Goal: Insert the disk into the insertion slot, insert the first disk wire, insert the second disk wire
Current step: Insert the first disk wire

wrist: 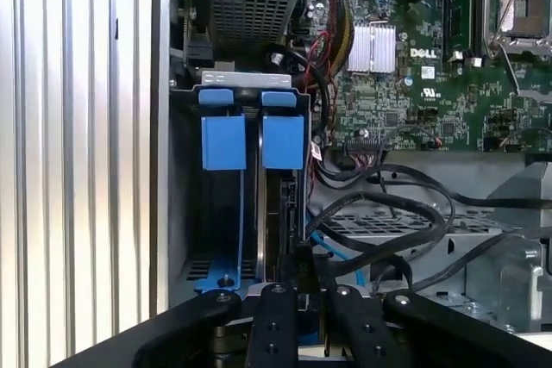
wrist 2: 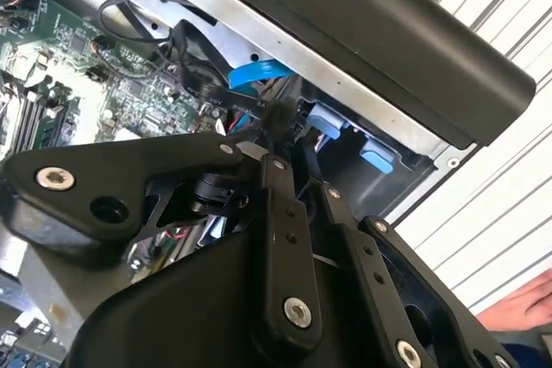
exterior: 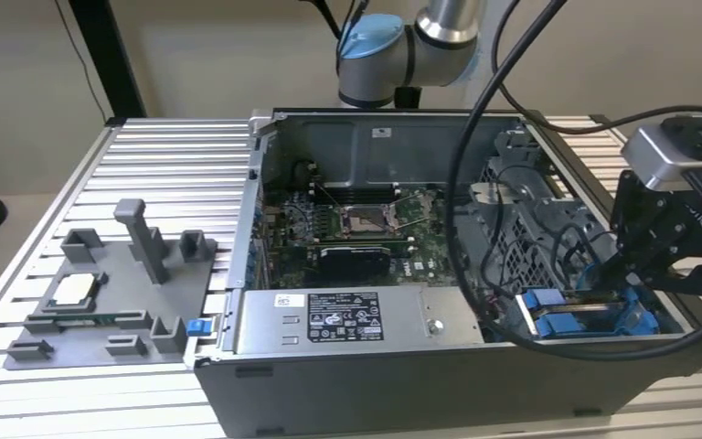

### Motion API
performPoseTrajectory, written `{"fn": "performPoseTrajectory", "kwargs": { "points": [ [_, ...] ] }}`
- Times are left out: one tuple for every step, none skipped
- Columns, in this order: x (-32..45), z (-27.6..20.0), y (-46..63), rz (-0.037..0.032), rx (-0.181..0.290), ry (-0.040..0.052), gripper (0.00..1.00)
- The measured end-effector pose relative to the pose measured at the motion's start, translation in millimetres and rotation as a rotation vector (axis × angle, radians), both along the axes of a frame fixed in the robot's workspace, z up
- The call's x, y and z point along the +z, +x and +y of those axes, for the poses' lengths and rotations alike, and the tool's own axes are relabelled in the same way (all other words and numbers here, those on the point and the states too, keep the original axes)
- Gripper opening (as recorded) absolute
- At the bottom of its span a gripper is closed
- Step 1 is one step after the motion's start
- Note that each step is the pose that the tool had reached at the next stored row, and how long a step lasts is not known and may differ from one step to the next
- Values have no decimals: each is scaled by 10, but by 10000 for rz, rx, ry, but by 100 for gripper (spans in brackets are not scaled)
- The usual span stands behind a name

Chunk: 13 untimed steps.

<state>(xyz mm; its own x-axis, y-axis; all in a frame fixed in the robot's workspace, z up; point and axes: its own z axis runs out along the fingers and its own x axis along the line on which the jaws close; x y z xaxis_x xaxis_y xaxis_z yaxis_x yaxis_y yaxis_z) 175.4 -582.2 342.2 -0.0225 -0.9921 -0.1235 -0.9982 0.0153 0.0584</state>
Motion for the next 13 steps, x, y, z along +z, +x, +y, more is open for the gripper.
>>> {"fn": "performPoseTrajectory", "kwargs": {
  "points": [
    [-3,0,0,0,-44,-2,0],
    [-6,0,0,0,-85,-3,0],
    [-7,0,0,0,-114,-3,0],
    [-8,0,0,0,-137,-6,0],
    [-9,-1,0,0,-143,-5,0],
    [-10,-1,0,0,-145,-4,0],
    [-11,-2,0,0,-146,-4,0],
    [-12,-3,0,0,-146,-5,0],
    [-13,-4,0,0,-146,-5,0],
    [-14,-6,0,0,-146,-5,0],
    [-14,-9,0,0,-146,-6,0],
    [-15,-11,0,0,-147,-7,0],
    [-16,-14,0,0,-147,-6,0]
  ]
}}
